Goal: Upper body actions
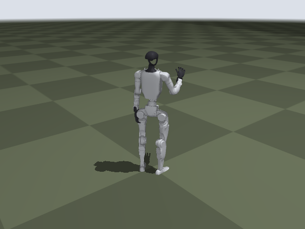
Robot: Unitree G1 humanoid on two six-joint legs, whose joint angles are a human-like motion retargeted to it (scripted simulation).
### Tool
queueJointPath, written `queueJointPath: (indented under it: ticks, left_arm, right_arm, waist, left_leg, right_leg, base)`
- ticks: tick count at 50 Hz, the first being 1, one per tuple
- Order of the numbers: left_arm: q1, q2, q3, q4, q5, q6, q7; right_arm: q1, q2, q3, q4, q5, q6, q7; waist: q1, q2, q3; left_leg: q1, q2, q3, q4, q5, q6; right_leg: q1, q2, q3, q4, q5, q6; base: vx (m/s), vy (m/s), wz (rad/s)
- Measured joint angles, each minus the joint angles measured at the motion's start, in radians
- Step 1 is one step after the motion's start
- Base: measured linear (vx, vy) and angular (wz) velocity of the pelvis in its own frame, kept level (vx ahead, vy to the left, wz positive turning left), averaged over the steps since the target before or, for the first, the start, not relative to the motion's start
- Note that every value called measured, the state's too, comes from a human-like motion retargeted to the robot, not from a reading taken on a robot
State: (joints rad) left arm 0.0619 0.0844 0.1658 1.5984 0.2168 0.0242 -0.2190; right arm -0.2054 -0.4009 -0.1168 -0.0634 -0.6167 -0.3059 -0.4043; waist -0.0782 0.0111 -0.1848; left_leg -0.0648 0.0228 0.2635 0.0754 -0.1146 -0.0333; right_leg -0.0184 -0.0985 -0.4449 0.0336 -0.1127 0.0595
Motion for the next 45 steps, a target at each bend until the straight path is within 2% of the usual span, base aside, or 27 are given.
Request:
queueJointPath:
  ticks: [4, 10, 13, 18, 20, 23, 26, 28, 30, 31, 34, 39, 45]
  left_arm:
    - [-0.01, -0.001, -0.019, -0.006, 0.014, -0.001, -0.005]
    - [-0.016, 0.0, -0.05, -0.021, 0.05, -0.007, 0.0]
    - [-0.014, -0.003, -0.054, -0.021, 0.056, -0.008, -0.001]
    - [-0.009, -0.011, -0.044, -0.024, 0.05, -0.008, 0.009]
    - [-0.005, -0.014, -0.038, -0.025, 0.039, -0.01, 0.014]
    - [-0.008, -0.012, -0.037, -0.02, 0.024, -0.007, 0.006]
    - [-0.014, -0.007, -0.033, -0.018, 0.021, -0.001, 0.0]
    - [-0.012, -0.003, -0.039, -0.017, 0.019, -0.002, 0.003]
    - [-0.004, 0.003, -0.049, -0.017, 0.015, -0.004, 0.005]
    - [0.004, 0.005, -0.056, -0.016, 0.014, -0.006, 0.005]
    - [0.017, 0.006, -0.066, -0.016, 0.013, -0.009, 0.004]
    - [0.014, -0.001, -0.048, -0.024, 0.022, -0.008, 0.013]
    - [0.013, -0.002, -0.084, -0.038, 0.042, -0.011, 0.013]
  right_arm:
    - [0.096, 0.047, 0.0, 0.145, 0.038, -0.034, 0.044]
    - [0.194, 0.099, -0.006, 0.523, 0.096, 0.001, 0.248]
    - [0.209, 0.102, -0.001, 0.78, 0.042, 0.072, 0.434]
    - [0.187, 0.139, 0.007, 1.273, -0.139, 0.307, 0.753]
    - [0.171, 0.168, 0.012, 1.491, -0.096, 0.349, 0.807]
    - [0.174, 0.187, 0.095, 1.721, 0.122, 0.388, 0.854]
    - [0.234, 0.251, 0.165, 1.763, 0.259, 0.424, 0.77]
    - [0.267, 0.288, 0.165, 1.763, 0.278, 0.452, 0.615]
    - [0.279, 0.301, 0.118, 1.741, 0.296, 0.429, 0.484]
    - [0.276, 0.295, 0.099, 1.732, 0.301, 0.384, 0.47]
    - [0.252, 0.26, 0.11, 1.716, 0.275, 0.309, 0.519]
    - [0.211, 0.211, 0.17, 1.673, 0.077, 0.346, 0.74]
    - [0.229, 0.227, 0.199, 1.649, 0.026, 0.325, 0.68]
  waist:
    - [0.012, -0.002, 0.009]
    - [0.018, -0.013, 0.015]
    - [0.019, -0.014, 0.011]
    - [0.014, -0.011, 0.009]
    - [0.007, -0.007, 0.006]
    - [0.004, -0.002, 0.01]
    - [0.047, -0.007, 0.024]
    - [0.083, -0.016, 0.028]
    - [0.062, -0.02, 0.024]
    - [0.027, -0.017, 0.018]
    - [-0.056, -0.002, 0.008]
    - [-0.047, 0.001, 0.017]
    - [0.023, -0.016, 0.03]
  left_leg:
    - [-0.001, 0.004, 0.016, 0.001, 0.001, 0.001]
    - [-0.003, 0.002, 0.011, 0.0, 0.005, 0.001]
    - [-0.006, 0.0, 0.008, -0.002, 0.005, 0.001]
    - [-0.01, -0.002, -0.008, 0.001, 0.004, 0.0]
    - [-0.013, -0.004, -0.019, 0.003, 0.003, -0.002]
    - [-0.009, -0.009, -0.035, 0.0, 0.001, -0.001]
    - [-0.004, -0.004, -0.004, 0.001, 0.001, -0.004]
    - [0.005, -0.005, 0.025, 0.001, -0.004, -0.007]
    - [-0.001, -0.01, 0.002, 0.005, -0.005, -0.01]
    - [-0.007, -0.016, -0.03, 0.006, -0.004, -0.01]
    - [-0.018, -0.024, -0.096, 0.004, 0.0, -0.01]
    - [-0.024, -0.011, -0.063, 0.012, 0.002, -0.014]
    - [-0.014, -0.009, -0.015, 0.009, 0.012, -0.011]
  right_leg:
    - [-0.002, 0.004, 0.013, -0.001, 0.003, -0.001]
    - [0.001, 0.002, 0.01, -0.003, 0.003, -0.001]
    - [0.0, 0.001, 0.007, -0.004, 0.002, -0.001]
    - [0.002, -0.001, -0.006, -0.005, -0.001, 0.001]
    - [0.004, -0.003, -0.016, -0.005, -0.004, 0.001]
    - [0.009, -0.003, -0.029, -0.005, -0.008, 0.001]
    - [0.018, 0.003, 0.002, -0.009, -0.015, -0.002]
    - [0.014, 0.013, 0.027, -0.008, -0.019, -0.016]
    - [0.024, 0.012, 0.001, -0.018, -0.021, -0.017]
    - [0.032, 0.008, -0.028, -0.026, -0.021, -0.012]
    - [0.045, -0.003, -0.096, -0.038, -0.018, 0.004]
    - [0.034, -0.007, -0.063, -0.031, -0.013, 0.005]
    - [0.042, 0.005, -0.016, -0.037, -0.01, -0.008]
  base:
    - [0.0, 0.0, -0.19]
    - [0.0, 0.0, 0.0]
    - [0.0, 0.0, 0.0]
    - [0.0, 0.0, 0.04]
    - [0.02, -0.01, 0.28]
    - [0.0, 0.0, 0.2]
    - [0.0, -0.03, -0.43]
    - [0.0, -0.04, -0.61]
    - [0.03, -0.05, 0.6]
    - [0.04, -0.04, 1.35]
    - [-0.02, 0.0, 1.07]
    - [-0.04, 0.0, -0.33]
    - [0.02, -0.01, -0.36]
